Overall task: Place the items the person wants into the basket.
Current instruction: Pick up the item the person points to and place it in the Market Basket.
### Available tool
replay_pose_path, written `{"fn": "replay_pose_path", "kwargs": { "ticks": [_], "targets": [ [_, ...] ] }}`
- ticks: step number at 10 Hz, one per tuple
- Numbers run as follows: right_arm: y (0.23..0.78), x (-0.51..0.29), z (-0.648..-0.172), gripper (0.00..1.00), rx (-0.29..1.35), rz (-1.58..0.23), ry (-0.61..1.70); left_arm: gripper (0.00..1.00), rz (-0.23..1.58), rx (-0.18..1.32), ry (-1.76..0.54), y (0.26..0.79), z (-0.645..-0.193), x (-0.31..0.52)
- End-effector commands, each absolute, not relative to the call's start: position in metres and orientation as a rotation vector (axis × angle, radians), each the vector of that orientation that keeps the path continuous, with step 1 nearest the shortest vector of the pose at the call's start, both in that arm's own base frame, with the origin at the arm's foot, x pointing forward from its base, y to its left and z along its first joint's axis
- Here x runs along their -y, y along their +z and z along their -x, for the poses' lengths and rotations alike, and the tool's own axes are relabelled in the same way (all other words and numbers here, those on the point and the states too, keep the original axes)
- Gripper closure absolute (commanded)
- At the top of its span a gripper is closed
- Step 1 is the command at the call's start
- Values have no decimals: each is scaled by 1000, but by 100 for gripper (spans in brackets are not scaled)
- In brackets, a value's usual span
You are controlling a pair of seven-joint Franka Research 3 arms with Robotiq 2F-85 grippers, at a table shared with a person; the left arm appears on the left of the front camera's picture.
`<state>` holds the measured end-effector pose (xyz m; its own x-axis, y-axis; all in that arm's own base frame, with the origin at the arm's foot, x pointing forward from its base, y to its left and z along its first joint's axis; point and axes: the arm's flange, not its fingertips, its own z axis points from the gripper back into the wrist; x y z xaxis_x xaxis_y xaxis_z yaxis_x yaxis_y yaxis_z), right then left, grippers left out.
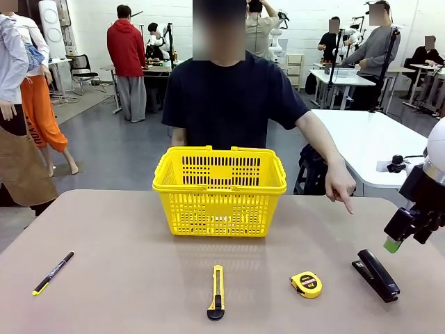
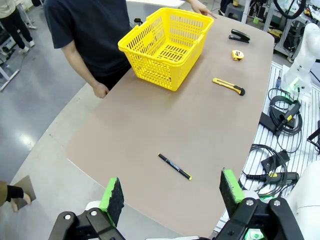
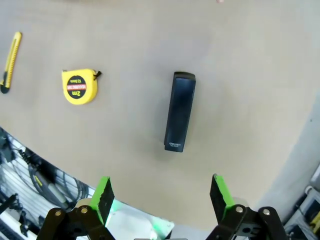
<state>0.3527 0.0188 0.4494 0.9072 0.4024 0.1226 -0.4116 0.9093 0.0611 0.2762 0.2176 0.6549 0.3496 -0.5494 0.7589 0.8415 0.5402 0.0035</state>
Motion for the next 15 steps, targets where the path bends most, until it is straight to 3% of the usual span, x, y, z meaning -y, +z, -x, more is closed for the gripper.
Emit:
{"fn": "replay_pose_path", "kwargs": {
  "ticks": [1,4,7,15],
  "targets": [
    [454,-14,-349,0,109,-72,433,0,426,797,-938,655,-276,-218],
    [453,-18,-351,0,114,-83,424,0,426,797,-938,655,-276,-218],
    [399,-35,-370,0,55,-28,488,0,426,797,-938,655,-276,-218],
    [327,-54,-398,0,1,-2,510,0,426,797,-938,655,-276,-218]
  ]
}}
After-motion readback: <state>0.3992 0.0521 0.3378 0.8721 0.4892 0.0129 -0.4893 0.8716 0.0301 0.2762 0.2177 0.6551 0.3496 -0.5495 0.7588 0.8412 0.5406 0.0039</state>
